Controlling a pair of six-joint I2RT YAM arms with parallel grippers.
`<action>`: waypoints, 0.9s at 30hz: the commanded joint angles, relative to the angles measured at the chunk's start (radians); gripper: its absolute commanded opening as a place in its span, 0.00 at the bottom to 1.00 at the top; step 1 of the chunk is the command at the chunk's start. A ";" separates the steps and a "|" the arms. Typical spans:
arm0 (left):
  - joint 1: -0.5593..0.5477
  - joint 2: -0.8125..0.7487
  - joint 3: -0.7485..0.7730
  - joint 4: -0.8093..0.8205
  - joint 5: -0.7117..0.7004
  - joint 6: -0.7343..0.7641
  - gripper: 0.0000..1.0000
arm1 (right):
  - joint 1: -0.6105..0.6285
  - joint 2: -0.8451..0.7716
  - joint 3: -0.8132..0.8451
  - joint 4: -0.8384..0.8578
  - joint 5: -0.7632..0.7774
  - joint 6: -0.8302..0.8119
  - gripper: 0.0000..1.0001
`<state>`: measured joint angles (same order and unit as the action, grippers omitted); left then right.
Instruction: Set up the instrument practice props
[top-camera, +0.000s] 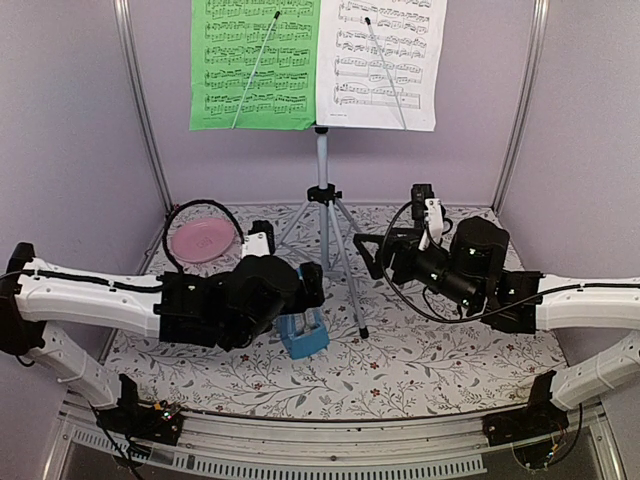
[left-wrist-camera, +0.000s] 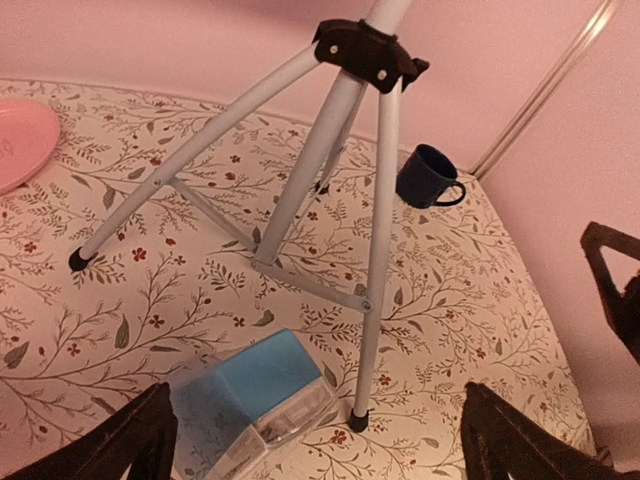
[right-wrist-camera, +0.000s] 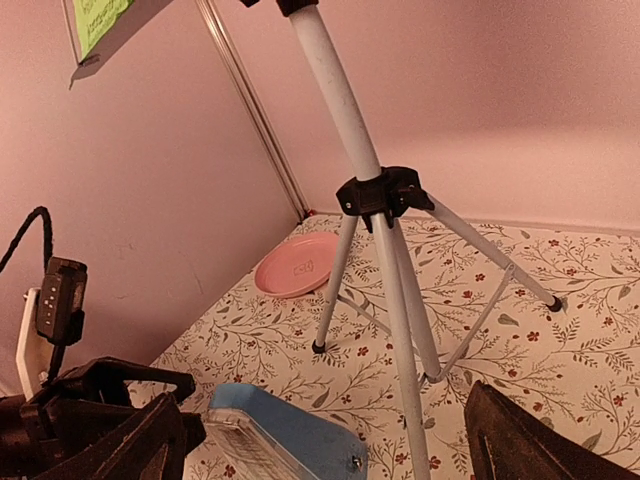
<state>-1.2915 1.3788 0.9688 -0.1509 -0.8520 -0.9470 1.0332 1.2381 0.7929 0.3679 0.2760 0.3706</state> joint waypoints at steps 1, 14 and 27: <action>-0.013 0.164 0.181 -0.409 -0.090 -0.291 0.99 | -0.024 -0.057 -0.052 0.014 0.005 0.026 0.99; 0.044 0.519 0.476 -0.820 -0.024 -0.539 0.92 | -0.036 -0.119 -0.112 0.017 0.020 0.047 0.99; 0.061 0.271 0.113 -0.361 0.010 -0.179 0.59 | -0.048 -0.105 -0.115 0.027 -0.013 0.041 0.99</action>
<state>-1.2533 1.7481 1.2037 -0.6567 -0.8692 -1.2953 0.9943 1.1336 0.6830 0.3672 0.2779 0.4076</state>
